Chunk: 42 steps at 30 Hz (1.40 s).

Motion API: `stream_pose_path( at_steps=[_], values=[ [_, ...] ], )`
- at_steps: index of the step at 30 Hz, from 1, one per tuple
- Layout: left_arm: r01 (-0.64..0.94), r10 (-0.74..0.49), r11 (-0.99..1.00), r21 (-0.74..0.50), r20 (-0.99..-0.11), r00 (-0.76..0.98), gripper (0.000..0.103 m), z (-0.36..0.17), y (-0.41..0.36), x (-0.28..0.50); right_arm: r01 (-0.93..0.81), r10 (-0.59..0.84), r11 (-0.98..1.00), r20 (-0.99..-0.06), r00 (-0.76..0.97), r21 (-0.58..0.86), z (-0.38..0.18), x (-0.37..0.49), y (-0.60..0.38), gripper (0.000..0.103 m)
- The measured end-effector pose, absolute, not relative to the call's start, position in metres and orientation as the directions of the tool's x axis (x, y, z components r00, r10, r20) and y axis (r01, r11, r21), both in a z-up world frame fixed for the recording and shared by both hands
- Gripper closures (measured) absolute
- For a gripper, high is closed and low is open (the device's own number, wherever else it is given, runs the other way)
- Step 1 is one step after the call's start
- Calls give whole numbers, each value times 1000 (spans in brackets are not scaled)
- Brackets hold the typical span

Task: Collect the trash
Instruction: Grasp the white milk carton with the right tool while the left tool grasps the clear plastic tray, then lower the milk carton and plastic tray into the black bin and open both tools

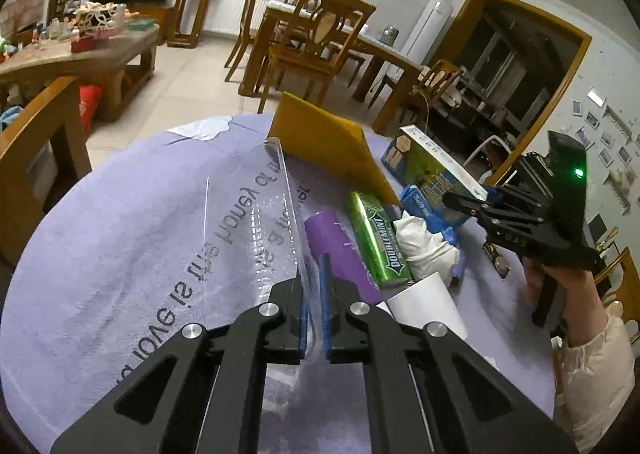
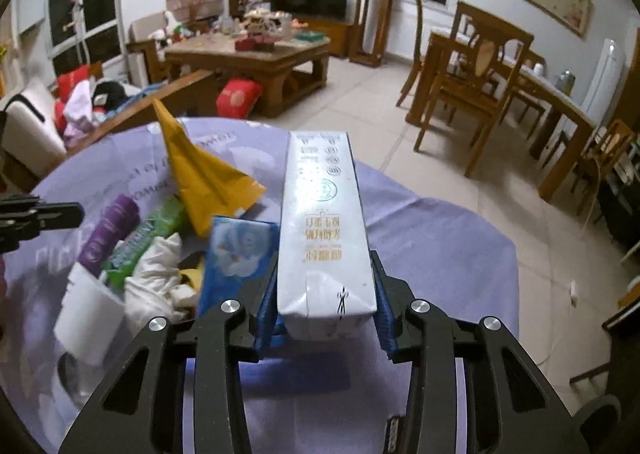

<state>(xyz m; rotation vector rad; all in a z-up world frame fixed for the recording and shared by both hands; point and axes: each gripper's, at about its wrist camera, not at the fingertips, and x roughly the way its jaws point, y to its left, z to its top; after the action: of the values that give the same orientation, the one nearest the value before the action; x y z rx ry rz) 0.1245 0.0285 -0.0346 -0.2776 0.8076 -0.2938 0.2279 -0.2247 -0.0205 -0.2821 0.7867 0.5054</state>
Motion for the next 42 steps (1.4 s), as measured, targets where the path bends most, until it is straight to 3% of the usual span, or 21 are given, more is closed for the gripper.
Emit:
stream_pose_path(
  at_steps=[6,16,25,42],
  values=[
    [189,-382,912,-364,-590,711,98,-21,26,106,-498,396,866,-663,635,41,11,183,-243,63],
    [327,-472,876,-354,-494,730,98,12,-20,68,-402,533,844,-465,707,355,48,92,-326,63],
    [483,-584,812,-328,-473,660,98,31,-109,60,-250,447,854,-396,802,457,41,29,-421,63],
    [701,-743,631,-332,-519,424,98,18,-301,64,41,186,859,-386,903,510,-6,-32,-572,63]
  ],
)
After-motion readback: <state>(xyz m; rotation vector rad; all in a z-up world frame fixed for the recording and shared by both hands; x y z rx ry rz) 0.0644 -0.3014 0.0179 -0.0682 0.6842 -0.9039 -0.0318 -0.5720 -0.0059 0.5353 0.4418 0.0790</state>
